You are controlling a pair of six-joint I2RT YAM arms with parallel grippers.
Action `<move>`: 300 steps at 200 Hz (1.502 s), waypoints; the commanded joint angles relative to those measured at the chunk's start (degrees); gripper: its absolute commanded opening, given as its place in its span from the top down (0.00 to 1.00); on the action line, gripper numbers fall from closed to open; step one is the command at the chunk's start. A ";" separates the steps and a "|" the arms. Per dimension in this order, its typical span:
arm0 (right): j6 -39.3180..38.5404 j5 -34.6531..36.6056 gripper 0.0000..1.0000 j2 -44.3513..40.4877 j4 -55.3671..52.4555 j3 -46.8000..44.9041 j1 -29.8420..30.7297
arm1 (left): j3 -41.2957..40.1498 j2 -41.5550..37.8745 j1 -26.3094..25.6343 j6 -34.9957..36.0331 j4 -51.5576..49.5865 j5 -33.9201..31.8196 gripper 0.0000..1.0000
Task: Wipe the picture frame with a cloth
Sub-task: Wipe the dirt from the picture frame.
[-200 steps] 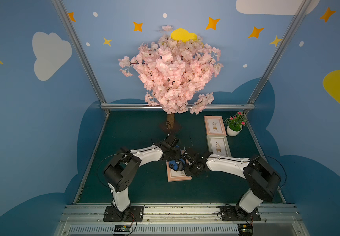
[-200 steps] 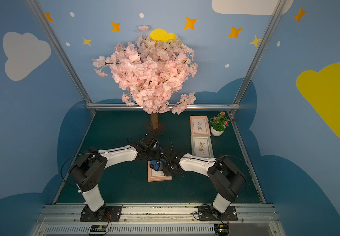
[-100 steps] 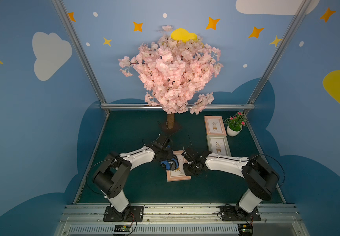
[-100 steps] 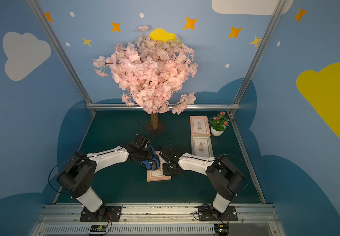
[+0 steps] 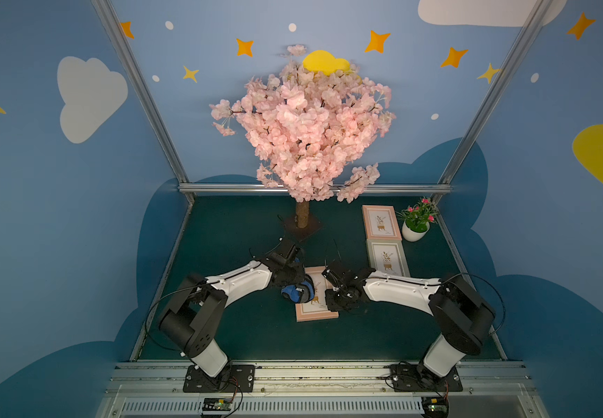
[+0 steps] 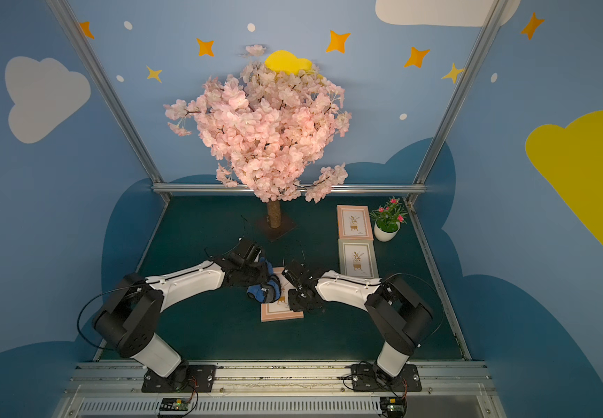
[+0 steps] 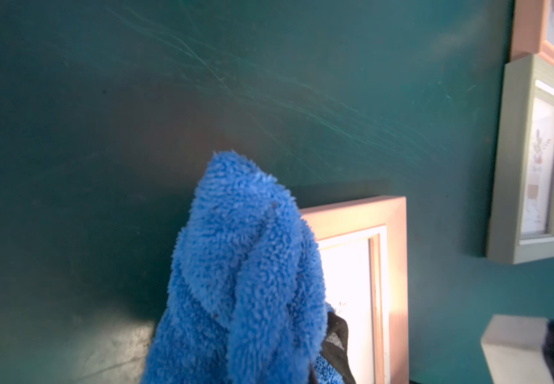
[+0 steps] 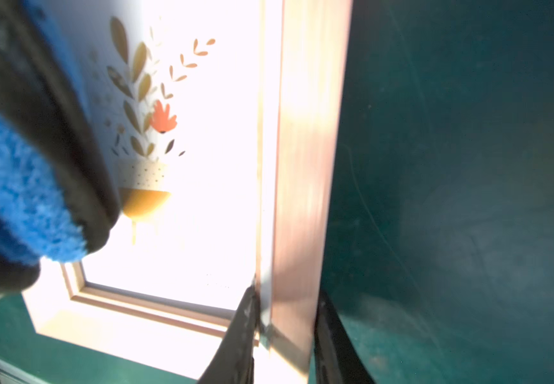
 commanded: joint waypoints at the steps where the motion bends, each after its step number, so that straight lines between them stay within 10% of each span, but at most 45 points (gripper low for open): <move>1: 0.05 0.12 0.80 2.87 -0.04 -0.36 0.64 | -1.81 1.19 -2.72 -1.34 0.50 2.22 0.97; 158: -0.02 0.99 0.79 2.46 -0.54 -0.27 0.29 | -8.64 -2.32 -11.93 -8.16 3.32 1.20 0.97; 238: -0.08 0.93 0.79 2.26 -0.77 -0.52 0.03 | -11.28 -11.88 -8.22 -4.61 -4.91 -3.84 0.97; 300: -0.21 1.01 0.80 1.84 -1.34 -0.51 0.03 | -8.45 -5.10 -13.86 -7.82 -1.18 0.31 0.97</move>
